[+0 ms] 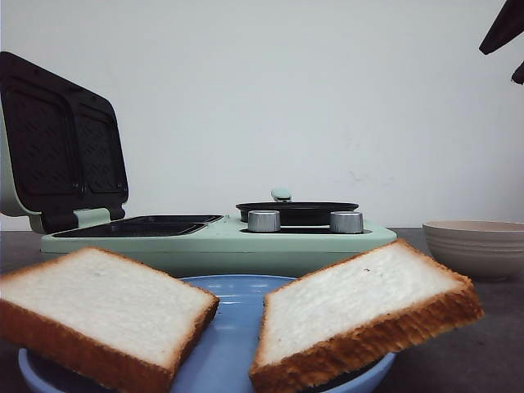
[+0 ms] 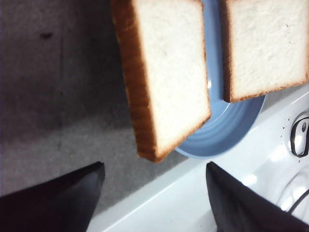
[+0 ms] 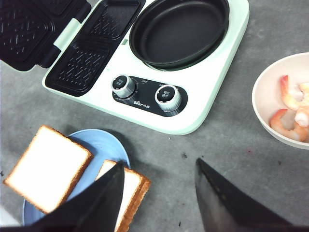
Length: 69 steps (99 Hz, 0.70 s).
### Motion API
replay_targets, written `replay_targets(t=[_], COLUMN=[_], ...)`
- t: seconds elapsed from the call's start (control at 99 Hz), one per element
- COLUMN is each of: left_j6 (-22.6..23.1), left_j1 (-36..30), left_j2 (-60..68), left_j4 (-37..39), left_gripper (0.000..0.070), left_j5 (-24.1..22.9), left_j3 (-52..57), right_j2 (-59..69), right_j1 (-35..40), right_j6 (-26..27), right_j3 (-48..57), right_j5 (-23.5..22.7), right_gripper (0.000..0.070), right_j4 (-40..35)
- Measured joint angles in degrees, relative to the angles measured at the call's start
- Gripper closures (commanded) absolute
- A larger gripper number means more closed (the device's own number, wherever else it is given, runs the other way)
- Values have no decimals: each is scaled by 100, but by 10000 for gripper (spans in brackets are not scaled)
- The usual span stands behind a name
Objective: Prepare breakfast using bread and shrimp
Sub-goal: 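Lower the left gripper onto the bread slice nearest it and grasp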
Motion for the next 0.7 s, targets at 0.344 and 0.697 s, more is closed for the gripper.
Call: replay_targets(t=[0.344,0.697], left_j6=[0,2], left_j1=[-74,-160], left_j2=[588,1272], left_j4=[455,811], left_gripper=[310,310], left_j5=[103,374], left_j3=[-72,-72], right_j2=[0,0], right_j1=[0,0], right_j6=[0,-2], right_j3=[0,0], right_j5=[0,0], right_gripper=[420,420], right_j4=[0,0])
